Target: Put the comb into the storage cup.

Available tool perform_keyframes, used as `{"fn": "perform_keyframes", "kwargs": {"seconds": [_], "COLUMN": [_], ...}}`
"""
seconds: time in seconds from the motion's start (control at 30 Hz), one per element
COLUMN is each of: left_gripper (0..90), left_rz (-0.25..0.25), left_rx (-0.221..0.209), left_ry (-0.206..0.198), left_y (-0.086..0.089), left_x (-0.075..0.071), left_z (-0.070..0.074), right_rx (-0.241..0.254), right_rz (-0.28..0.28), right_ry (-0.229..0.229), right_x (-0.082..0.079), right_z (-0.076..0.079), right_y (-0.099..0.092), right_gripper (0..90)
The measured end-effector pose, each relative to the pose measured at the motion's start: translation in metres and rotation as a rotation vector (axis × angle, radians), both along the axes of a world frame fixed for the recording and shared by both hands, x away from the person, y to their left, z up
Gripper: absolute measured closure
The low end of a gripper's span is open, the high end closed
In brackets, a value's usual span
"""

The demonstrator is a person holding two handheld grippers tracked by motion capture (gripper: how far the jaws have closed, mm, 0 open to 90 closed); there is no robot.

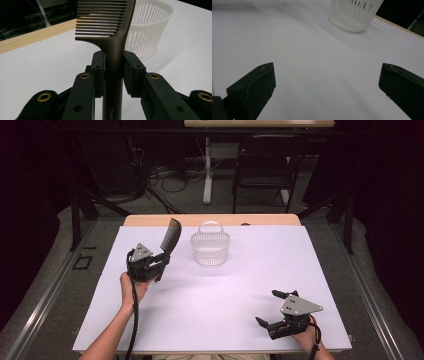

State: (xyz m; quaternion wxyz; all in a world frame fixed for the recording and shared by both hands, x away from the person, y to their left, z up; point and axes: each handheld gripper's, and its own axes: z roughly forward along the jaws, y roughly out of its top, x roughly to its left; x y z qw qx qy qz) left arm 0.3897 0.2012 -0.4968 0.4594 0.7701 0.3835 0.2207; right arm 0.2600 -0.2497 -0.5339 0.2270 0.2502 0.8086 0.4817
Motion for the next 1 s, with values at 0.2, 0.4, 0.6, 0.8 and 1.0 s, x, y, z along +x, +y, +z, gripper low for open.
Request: {"fn": "perform_keyframes", "kwargs": {"seconds": [0.2,0.4,0.6,0.8,1.0], "left_gripper": [72.4,72.4,72.4,72.4,72.4], "left_rz": [-0.005,-0.02,-0.027,-0.032,-0.046], "left_rx": [0.001,0.003,0.0,-0.001,0.002], "left_ry": [-0.007,-0.01,-0.023,-0.036,-0.051], "left_y": [-0.002,-0.007,-0.011,-0.014,-0.017], "left_x": [0.003,0.006,0.008,0.01,0.013], "left_z": [0.003,0.003,0.008,0.013,0.018], "right_rx": [0.004,0.005,0.004,0.003,0.008], "right_rz": [-0.006,-0.008,-0.005,-0.009,-0.008], "right_ry": [0.021,0.028,0.025,0.025,0.018], "right_x": [0.002,0.002,0.002,0.002,0.001], "right_z": [-0.002,-0.002,-0.002,-0.002,-0.002], "right_y": [0.0,-0.001,0.0,-0.001,0.0], "right_gripper": [0.7,0.7,0.7,0.7,0.7]}}
